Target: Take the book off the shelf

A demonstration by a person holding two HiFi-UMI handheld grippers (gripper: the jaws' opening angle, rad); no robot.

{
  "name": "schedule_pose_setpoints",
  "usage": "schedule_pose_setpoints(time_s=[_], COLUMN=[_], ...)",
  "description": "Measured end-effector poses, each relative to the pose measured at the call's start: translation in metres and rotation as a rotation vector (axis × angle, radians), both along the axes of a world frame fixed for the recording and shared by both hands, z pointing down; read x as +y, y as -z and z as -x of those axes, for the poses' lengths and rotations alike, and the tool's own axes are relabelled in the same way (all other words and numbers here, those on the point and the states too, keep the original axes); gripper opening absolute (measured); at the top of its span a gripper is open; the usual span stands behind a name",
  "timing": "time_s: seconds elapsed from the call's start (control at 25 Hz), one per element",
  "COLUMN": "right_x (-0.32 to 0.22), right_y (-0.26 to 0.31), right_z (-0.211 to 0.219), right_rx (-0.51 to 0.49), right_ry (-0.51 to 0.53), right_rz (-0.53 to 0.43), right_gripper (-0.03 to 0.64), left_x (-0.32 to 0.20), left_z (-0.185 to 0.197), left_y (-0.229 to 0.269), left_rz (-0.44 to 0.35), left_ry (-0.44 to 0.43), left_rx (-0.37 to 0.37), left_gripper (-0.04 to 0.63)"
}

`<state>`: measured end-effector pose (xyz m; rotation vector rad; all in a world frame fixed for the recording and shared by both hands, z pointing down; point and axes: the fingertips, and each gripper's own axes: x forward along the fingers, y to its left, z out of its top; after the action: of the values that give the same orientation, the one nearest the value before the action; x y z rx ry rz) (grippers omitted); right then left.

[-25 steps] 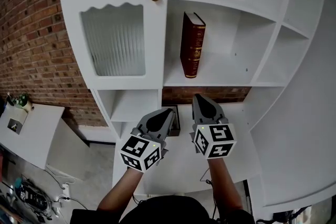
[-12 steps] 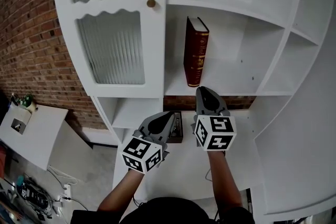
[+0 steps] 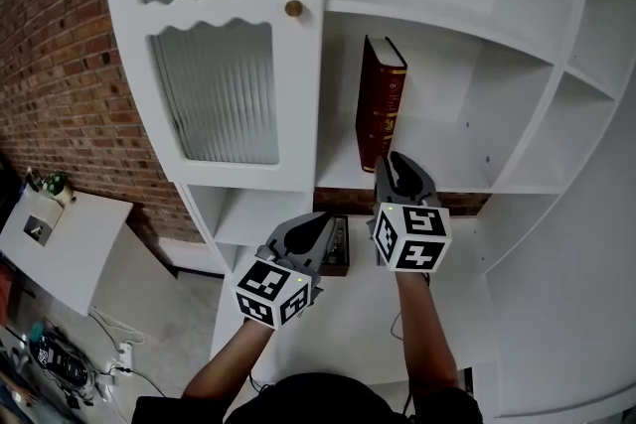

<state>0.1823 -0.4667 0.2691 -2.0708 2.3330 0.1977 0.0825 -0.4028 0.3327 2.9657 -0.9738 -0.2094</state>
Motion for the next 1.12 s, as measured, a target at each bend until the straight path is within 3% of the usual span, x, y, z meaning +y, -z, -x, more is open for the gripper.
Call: schedule_pose_setpoints(time_s=[0.04, 0.44, 1.12], right_x=[-0.002, -0.025, -0.065], right_y=[0.001, 0.006, 0.009], right_z=[0.001, -0.001, 0.0], right_rx=[-0.001, 0.016, 0.054], right_ry=[0.011, 0.006, -0.017], right_rz=[0.0, -0.005, 0.009], right_gripper=[0.105, 0.22, 0.288], left_x=[-0.001, -0.006, -0.03], left_z=[-0.001, -0.006, 0.004], left_y=[0.0, 0.003, -0.001], left_rz=[0.001, -0.015, 0.007], left_ry=[-0.002, -0.013, 0.048], left_rx=[0.004, 0.022, 0.049], left_gripper=[0.008, 0.008, 0.008])
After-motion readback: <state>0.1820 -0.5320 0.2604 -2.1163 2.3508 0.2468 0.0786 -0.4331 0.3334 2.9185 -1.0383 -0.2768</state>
